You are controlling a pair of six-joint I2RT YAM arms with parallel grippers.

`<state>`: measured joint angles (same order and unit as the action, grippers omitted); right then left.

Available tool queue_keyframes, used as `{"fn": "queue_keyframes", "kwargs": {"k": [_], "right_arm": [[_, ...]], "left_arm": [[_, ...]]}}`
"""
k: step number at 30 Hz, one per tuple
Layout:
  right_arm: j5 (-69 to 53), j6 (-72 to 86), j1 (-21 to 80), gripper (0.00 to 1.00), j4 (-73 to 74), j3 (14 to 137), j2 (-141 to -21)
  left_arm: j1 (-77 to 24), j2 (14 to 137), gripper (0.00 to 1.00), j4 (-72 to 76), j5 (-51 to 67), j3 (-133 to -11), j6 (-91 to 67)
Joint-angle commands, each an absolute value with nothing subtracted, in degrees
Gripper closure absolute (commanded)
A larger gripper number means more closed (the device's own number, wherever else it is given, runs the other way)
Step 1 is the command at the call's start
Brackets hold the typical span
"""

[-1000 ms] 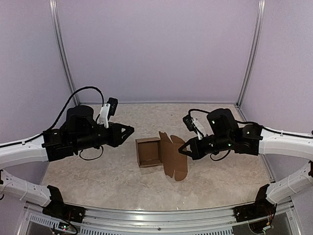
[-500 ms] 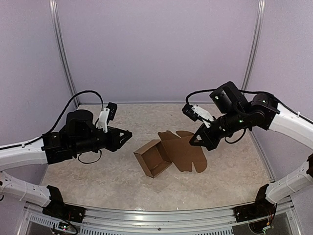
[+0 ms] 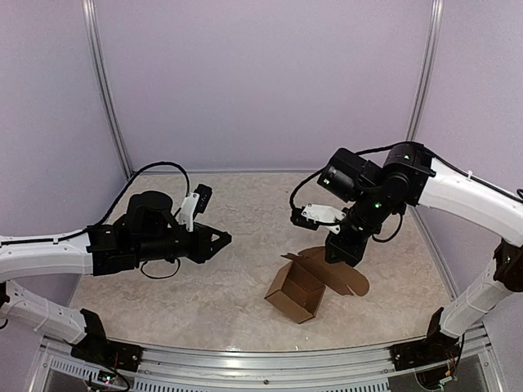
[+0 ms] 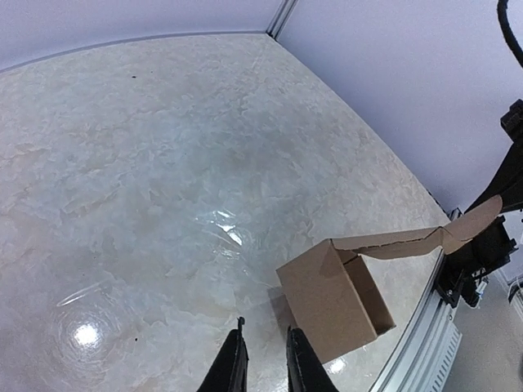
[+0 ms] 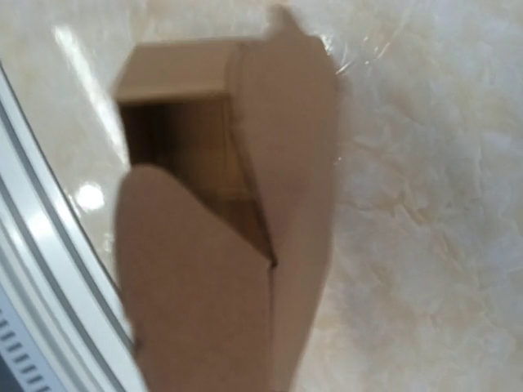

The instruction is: Fold the paper box

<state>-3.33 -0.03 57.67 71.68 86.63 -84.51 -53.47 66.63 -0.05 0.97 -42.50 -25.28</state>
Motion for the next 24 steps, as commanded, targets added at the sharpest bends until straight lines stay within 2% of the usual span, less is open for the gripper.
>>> {"fn": "queue_keyframes", "kwargs": {"k": [1, 13, 24], "right_arm": [[1.5, -3.7, 59.0, 1.00, 76.8, 90.5, -87.5], [7.5, -8.3, 62.7, 1.00, 79.4, 104.0, -100.0], [11.5, -10.7, 65.5, 0.74, 78.4, 111.9, -105.9]], "left_arm": [[-54.0, 67.2, 0.83, 2.3, 2.3, -41.6, -25.5], [-54.0, 67.3, 0.83, 2.2, 2.6, -41.4, -25.5], [-54.1, 67.1, 0.83, 0.2, 1.1, -41.8, -23.5]]}}
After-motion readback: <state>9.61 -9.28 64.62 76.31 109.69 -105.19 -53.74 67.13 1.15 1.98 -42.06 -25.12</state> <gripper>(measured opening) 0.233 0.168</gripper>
